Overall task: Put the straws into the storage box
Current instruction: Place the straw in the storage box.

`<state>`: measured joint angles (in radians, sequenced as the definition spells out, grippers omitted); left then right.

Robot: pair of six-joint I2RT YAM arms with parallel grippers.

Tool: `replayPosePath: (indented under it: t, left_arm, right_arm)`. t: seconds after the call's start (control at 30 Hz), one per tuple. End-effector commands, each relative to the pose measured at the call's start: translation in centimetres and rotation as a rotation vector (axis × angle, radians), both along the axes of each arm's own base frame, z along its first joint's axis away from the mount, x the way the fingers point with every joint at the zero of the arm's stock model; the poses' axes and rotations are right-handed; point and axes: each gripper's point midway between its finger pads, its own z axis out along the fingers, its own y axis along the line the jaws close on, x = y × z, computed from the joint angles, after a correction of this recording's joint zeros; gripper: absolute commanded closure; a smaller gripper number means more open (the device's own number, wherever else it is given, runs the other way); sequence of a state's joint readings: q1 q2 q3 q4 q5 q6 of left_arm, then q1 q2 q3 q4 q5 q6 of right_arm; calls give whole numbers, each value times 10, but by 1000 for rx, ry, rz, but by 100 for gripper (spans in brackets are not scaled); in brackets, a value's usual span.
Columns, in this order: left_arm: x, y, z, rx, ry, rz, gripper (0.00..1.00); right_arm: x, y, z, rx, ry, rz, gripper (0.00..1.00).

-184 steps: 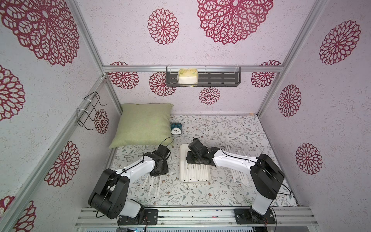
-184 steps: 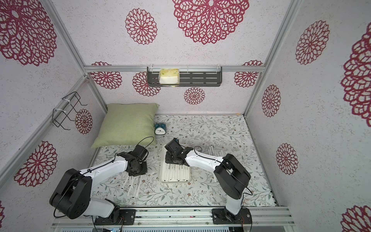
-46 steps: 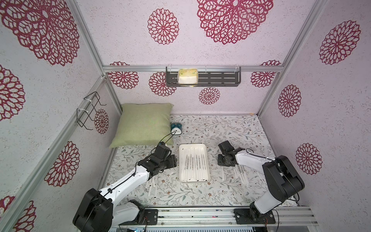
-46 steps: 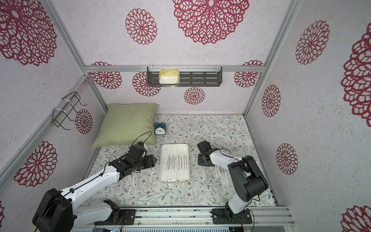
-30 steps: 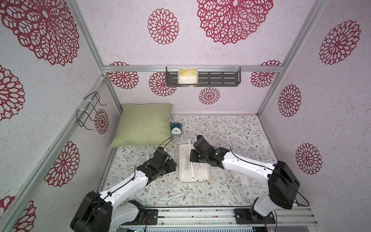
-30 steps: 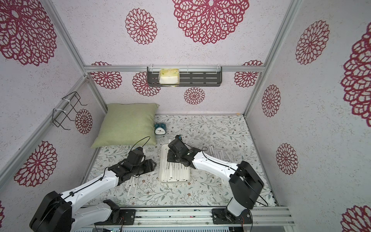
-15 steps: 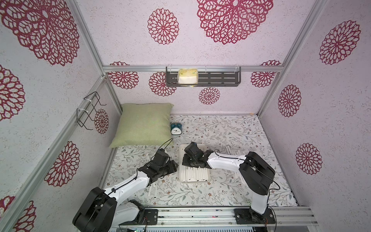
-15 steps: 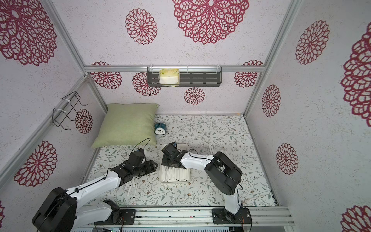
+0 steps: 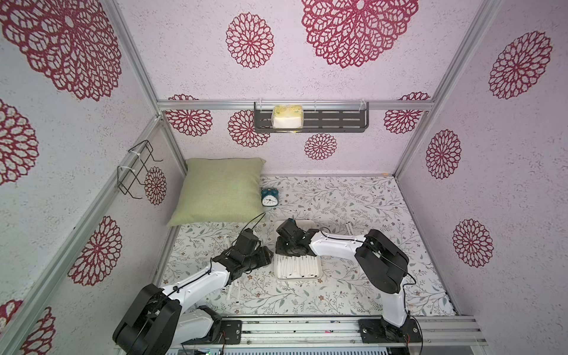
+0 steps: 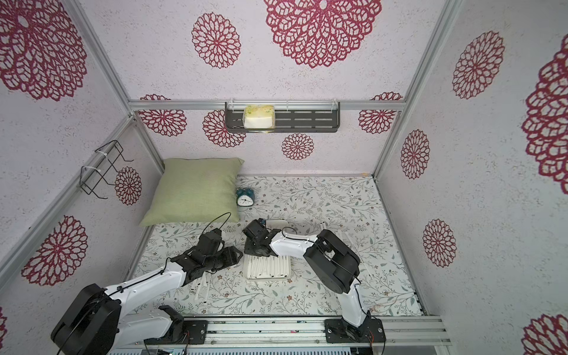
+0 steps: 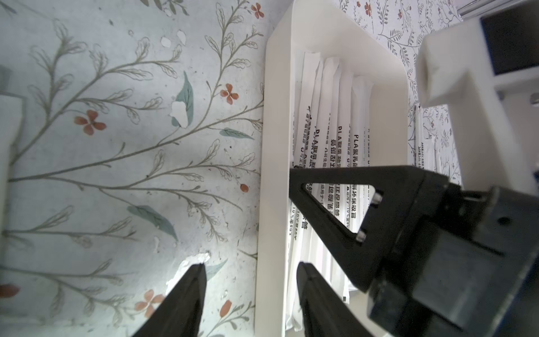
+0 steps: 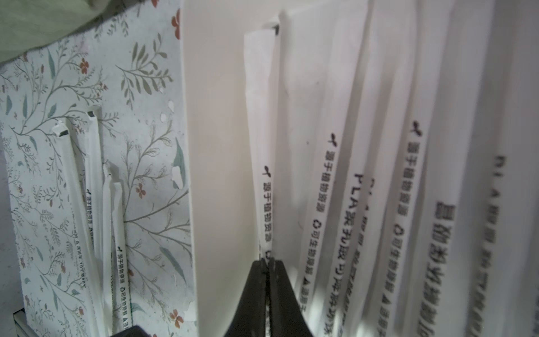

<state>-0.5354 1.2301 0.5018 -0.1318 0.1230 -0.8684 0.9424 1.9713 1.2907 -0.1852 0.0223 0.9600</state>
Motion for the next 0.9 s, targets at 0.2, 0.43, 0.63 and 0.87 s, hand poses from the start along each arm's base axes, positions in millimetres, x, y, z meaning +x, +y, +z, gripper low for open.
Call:
replayPosePath:
  t: [0.2, 0.43, 0.63, 0.87]
  left_arm:
    - [5, 0, 4, -8, -22, 3, 43]
    - [5, 0, 6, -5, -21, 1, 43]
    - [9, 4, 16, 24, -47, 6, 43]
    - [11, 10, 32, 85, -67, -8, 43]
  right_arm:
    - [2, -10, -17, -80, 2, 30, 85]
    - [3, -6, 5, -49, -27, 37, 76]
    - [7, -9, 44, -11, -71, 33, 68]
    - [10, -65, 67, -55, -106, -15, 68]
